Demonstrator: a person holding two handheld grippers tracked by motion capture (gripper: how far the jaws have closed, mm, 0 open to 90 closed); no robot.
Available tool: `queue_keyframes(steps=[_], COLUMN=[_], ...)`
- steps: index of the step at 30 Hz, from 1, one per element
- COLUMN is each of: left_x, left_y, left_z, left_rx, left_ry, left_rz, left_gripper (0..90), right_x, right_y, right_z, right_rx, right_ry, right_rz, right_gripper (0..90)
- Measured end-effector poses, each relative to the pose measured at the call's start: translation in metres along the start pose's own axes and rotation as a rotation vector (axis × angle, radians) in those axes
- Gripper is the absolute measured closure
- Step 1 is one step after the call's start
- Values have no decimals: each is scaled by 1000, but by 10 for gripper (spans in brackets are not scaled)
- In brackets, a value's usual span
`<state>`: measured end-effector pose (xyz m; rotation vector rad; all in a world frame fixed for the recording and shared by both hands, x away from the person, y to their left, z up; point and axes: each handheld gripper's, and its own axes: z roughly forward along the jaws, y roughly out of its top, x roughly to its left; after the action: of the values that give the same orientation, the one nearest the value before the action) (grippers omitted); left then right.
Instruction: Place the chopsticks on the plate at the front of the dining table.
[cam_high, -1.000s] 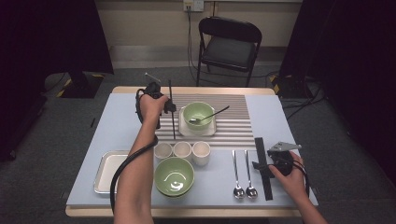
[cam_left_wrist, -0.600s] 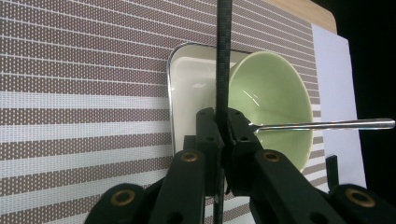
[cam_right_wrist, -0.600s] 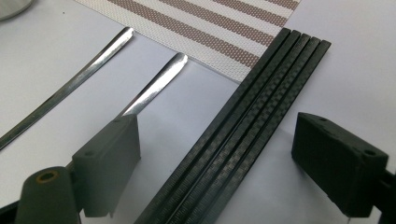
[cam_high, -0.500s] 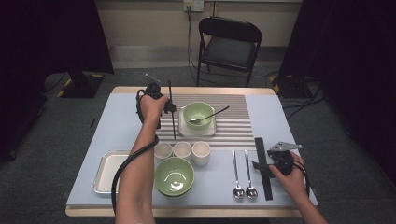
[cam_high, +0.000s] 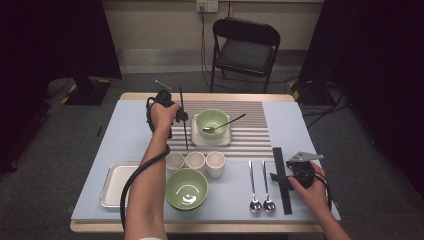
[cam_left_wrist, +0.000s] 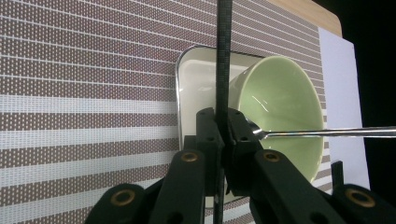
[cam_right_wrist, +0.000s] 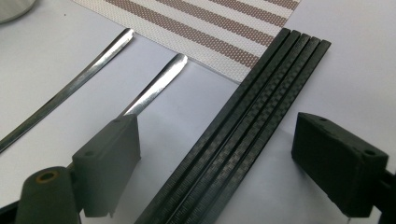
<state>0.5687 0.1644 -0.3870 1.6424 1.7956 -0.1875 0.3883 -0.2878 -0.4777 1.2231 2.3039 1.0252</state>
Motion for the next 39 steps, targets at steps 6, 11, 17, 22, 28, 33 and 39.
queue_keyframes(steps=[6,11,17,22,28,33,39], left_x=[3,3,2,4,3,4,3], left_y=[1,1,2,1,-1,-1,-1], left_z=[4,7,14,20,27,30,34], left_rx=[9,7,6,21,16,21,15], left_ry=[1,4,10,8,9,14,15], left_rz=[11,-3,-7,5,-13,-3,-10], left_gripper=[861,861,861,861,861,861,861], right_x=[0,-1,-1,-1,-2,-2,-2], right_y=[0,0,0,0,0,0,0], right_z=[0,0,0,0,0,-1,0], right_rx=[-2,-4,-3,-3,-6,-3,-4], right_ry=[2,7,6,6,11,11,10], right_rz=[5,10,9,10,13,15,10], right_gripper=[144,144,144,144,144,145,145])
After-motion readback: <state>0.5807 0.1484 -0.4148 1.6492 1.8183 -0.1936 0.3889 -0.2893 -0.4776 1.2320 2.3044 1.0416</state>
